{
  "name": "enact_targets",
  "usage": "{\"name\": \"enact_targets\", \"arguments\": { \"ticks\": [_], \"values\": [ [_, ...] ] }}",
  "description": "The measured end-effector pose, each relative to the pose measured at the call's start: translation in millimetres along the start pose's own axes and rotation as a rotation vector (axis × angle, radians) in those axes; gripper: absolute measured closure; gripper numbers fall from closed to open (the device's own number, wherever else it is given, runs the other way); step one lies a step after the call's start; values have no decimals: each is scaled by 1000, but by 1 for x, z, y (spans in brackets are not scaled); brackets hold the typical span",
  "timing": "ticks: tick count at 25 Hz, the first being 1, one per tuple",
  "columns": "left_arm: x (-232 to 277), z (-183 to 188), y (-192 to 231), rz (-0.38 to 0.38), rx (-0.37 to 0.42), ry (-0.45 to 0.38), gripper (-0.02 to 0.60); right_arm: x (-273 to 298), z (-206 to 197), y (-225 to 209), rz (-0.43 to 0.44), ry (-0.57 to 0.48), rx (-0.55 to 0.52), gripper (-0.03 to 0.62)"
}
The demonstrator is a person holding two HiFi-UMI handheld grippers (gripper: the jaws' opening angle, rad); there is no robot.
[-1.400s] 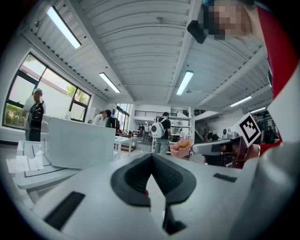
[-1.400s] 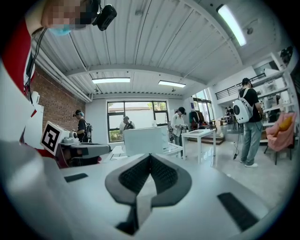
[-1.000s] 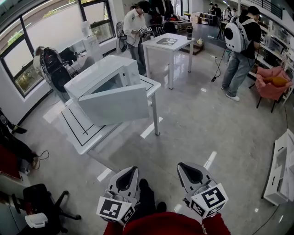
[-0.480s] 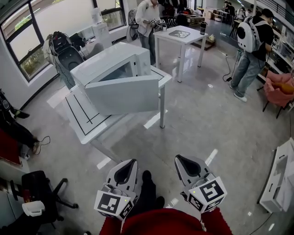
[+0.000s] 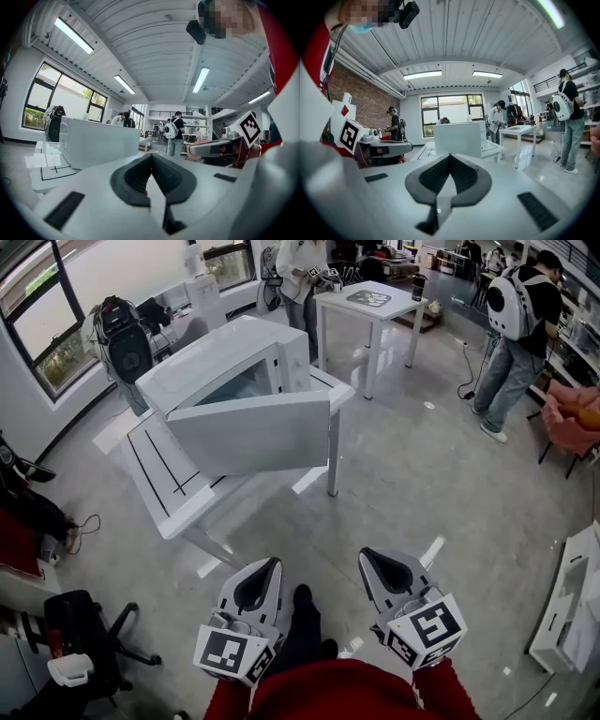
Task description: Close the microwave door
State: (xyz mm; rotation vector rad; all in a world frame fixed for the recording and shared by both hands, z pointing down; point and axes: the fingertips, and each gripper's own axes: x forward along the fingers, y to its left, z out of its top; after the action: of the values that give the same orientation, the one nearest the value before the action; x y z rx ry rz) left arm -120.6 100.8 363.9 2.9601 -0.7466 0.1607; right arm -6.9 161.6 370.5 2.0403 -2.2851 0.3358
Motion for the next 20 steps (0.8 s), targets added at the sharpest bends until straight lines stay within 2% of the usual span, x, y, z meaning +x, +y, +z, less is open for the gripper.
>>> {"name": "enact_targets", "arguments": {
  "ticks": [20],
  "values": [
    [76, 15, 89, 38, -4, 21, 569, 108, 20, -43, -18, 36, 33, 582]
  ]
}}
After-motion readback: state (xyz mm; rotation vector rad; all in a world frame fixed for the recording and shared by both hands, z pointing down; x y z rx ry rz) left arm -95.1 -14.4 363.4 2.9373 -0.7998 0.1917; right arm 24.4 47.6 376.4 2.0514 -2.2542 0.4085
